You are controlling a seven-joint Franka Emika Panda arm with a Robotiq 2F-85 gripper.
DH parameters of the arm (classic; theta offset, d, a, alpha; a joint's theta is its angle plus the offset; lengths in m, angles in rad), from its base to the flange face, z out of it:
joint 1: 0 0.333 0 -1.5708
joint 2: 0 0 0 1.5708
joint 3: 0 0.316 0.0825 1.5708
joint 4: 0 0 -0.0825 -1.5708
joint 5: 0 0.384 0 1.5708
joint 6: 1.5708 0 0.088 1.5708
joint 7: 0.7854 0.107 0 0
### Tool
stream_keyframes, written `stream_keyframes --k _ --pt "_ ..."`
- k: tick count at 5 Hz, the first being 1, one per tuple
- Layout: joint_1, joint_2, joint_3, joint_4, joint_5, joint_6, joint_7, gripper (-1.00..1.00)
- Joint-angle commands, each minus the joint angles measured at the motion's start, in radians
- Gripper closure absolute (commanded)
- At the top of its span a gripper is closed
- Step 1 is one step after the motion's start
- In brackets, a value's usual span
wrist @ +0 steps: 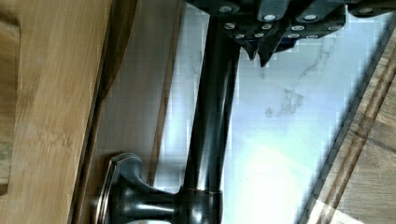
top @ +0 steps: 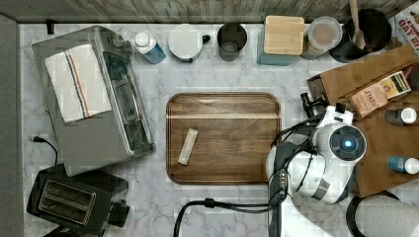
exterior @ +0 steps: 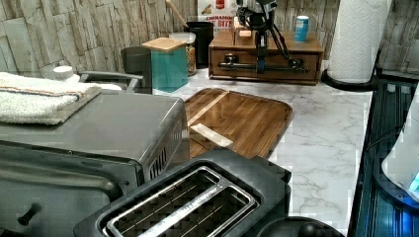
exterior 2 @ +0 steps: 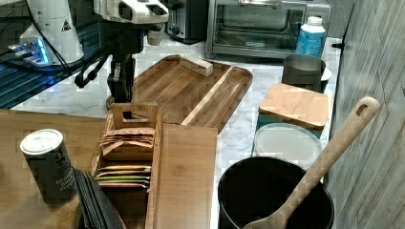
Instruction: Close the drawer.
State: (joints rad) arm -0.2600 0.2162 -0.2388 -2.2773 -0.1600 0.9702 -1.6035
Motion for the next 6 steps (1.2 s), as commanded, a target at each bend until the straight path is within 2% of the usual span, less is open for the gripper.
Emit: stream_keyframes --k 1,2,3,6 --pt "-0.114 0.106 -0.057 0.374 0.110 0.010 -0.229 1.00" --pt "-0.093 0.100 -0.068 0.381 0.096 0.018 -0.187 1.00" --pt "-0.064 0.049 -0.089 0.288 0.019 0.141 -0.097 1.00" --pt "-0.072 0.048 -0.081 0.288 0.014 0.141 -0.094 1.00"
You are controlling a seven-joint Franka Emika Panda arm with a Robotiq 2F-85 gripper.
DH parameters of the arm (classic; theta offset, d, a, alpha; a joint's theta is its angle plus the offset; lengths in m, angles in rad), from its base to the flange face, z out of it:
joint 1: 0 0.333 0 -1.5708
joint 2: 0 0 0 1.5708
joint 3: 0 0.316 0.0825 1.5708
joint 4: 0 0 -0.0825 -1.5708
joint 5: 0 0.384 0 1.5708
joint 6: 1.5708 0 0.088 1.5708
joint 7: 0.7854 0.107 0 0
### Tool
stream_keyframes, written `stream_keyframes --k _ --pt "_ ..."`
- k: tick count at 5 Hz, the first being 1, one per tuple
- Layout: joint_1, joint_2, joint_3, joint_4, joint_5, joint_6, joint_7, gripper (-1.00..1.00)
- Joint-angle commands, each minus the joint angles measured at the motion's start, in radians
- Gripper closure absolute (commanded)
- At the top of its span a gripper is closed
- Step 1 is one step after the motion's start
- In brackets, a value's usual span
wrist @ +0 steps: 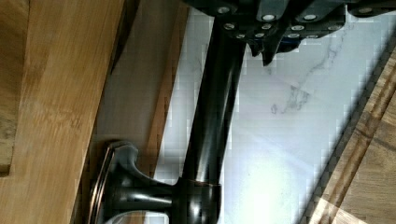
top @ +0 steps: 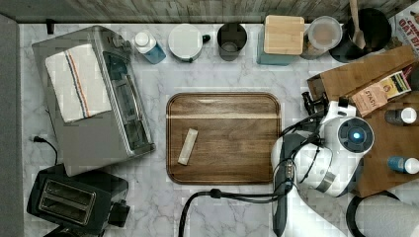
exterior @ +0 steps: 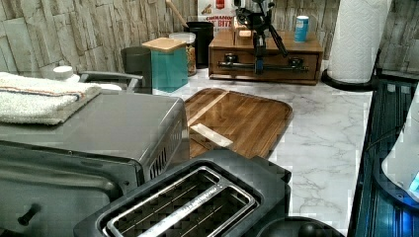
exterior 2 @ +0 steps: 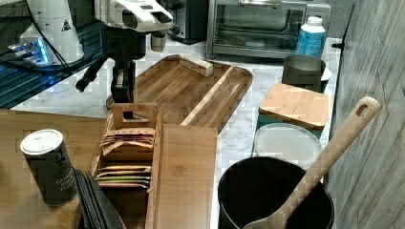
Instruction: Close the drawer.
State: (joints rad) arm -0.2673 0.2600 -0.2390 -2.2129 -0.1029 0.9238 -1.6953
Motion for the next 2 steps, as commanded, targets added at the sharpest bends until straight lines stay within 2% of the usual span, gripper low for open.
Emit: stream_keyframes --k 1,2 --pt "-0.102 0.001 -0.041 0.224 -0.064 0.186 0.012 1.00" --pt "-0.067 0.004 -0.078 0.223 -0.044 0.187 -0.001 1.00"
